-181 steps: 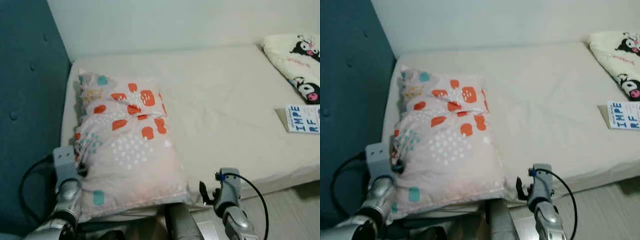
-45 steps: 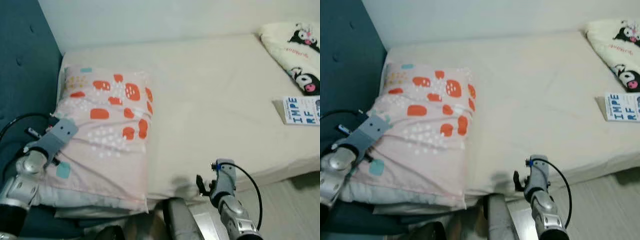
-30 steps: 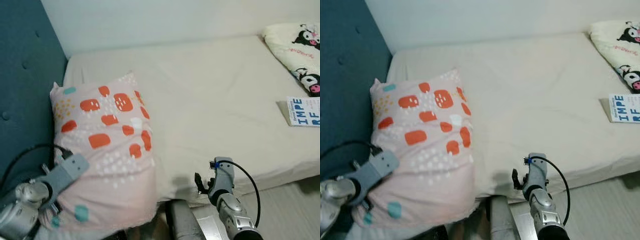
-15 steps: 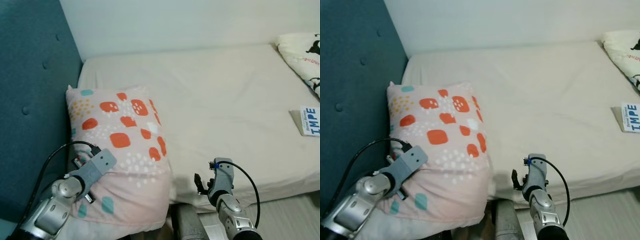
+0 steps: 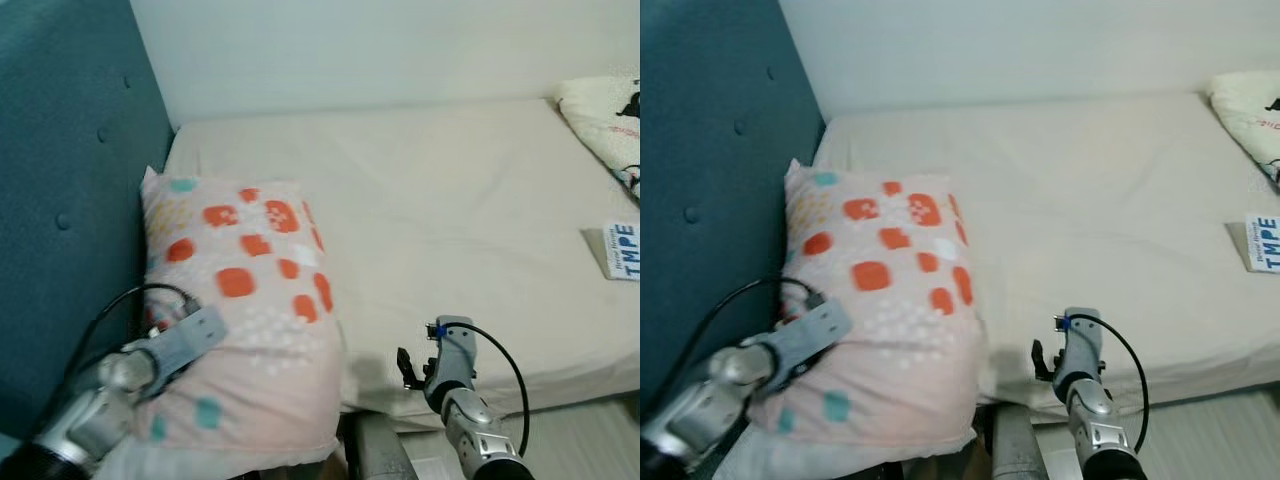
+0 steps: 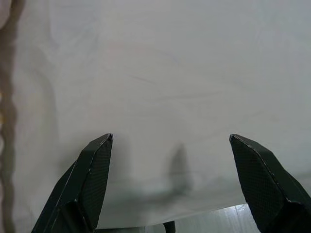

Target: Clean up the room

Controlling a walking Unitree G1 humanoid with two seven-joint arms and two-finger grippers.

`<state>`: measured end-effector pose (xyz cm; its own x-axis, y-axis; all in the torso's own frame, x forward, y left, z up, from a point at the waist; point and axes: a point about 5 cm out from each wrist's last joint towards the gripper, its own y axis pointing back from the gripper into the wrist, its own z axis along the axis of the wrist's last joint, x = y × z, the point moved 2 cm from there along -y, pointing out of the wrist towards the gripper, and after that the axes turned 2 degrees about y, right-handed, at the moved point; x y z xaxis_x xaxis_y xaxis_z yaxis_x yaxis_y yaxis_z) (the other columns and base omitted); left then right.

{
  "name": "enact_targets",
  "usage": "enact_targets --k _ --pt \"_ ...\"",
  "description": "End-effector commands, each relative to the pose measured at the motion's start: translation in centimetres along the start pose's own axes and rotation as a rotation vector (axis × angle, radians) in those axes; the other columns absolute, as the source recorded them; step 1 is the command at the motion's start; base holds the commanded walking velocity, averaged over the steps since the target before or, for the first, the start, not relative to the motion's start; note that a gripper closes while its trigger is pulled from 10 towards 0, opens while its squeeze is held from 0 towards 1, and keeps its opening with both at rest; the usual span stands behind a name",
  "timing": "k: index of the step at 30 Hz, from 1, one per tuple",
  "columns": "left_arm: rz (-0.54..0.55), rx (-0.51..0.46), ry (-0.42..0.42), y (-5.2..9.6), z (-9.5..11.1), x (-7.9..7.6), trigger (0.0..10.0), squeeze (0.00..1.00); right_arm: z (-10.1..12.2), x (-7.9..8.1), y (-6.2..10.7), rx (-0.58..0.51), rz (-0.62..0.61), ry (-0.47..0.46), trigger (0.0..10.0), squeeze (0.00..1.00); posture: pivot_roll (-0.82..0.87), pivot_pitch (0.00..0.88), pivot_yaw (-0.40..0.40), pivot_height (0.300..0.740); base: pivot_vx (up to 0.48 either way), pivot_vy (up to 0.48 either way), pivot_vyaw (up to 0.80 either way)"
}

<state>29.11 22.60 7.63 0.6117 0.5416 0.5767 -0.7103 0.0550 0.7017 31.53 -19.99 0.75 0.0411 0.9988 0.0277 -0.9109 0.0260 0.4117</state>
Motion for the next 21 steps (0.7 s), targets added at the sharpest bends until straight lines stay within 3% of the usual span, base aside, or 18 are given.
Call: enact_targets --k 1,2,5,11,18,19,21 --pt "-0.028 0.036 -0.029 0.1 -0.7 -0.4 10.0 1.00 -0.2 0.2 0.0 0.004 0.006 -0.014 10.0 0.00 -0.16 0.156 0.015 0.637 0.000 0.000 0.00" --pt "-0.023 0.071 -0.038 0.6 -1.5 0.5 10.0 1.00 -0.1 0.3 -0.1 0.002 0.009 -0.014 10.0 0.00 -0.16 0.150 0.013 0.637 0.000 0.000 0.00" --pt "-0.038 0.100 -0.044 1.1 -2.0 1.0 10.0 1.00 0.1 0.4 -0.2 -0.001 0.011 -0.014 10.0 0.00 -0.16 0.145 0.012 0.637 0.000 0.000 0.00" --pt "-0.107 0.136 -0.062 2.3 -2.7 1.1 10.0 1.00 0.4 0.4 -0.4 -0.005 0.012 -0.014 10.0 0.00 -0.16 0.139 0.012 0.637 0.000 0.000 0.00" --pt "-0.401 0.278 -0.201 6.6 -6.2 -0.5 10.0 1.00 0.8 0.1 -0.5 -0.012 0.006 -0.015 10.0 0.00 -0.15 0.130 0.014 0.637 0.000 0.000 0.00" --pt "-0.537 0.288 -0.221 8.0 -6.8 -2.1 10.0 1.00 0.9 0.0 -0.6 -0.012 0.003 -0.018 10.0 0.00 -0.14 0.127 0.016 0.637 0.000 0.000 0.00" --pt "-0.583 0.282 -0.224 8.4 -6.9 -2.7 10.0 1.00 0.9 0.0 -0.6 -0.011 0.002 -0.019 10.0 0.00 -0.14 0.127 0.017 0.637 0.000 0.000 0.00"
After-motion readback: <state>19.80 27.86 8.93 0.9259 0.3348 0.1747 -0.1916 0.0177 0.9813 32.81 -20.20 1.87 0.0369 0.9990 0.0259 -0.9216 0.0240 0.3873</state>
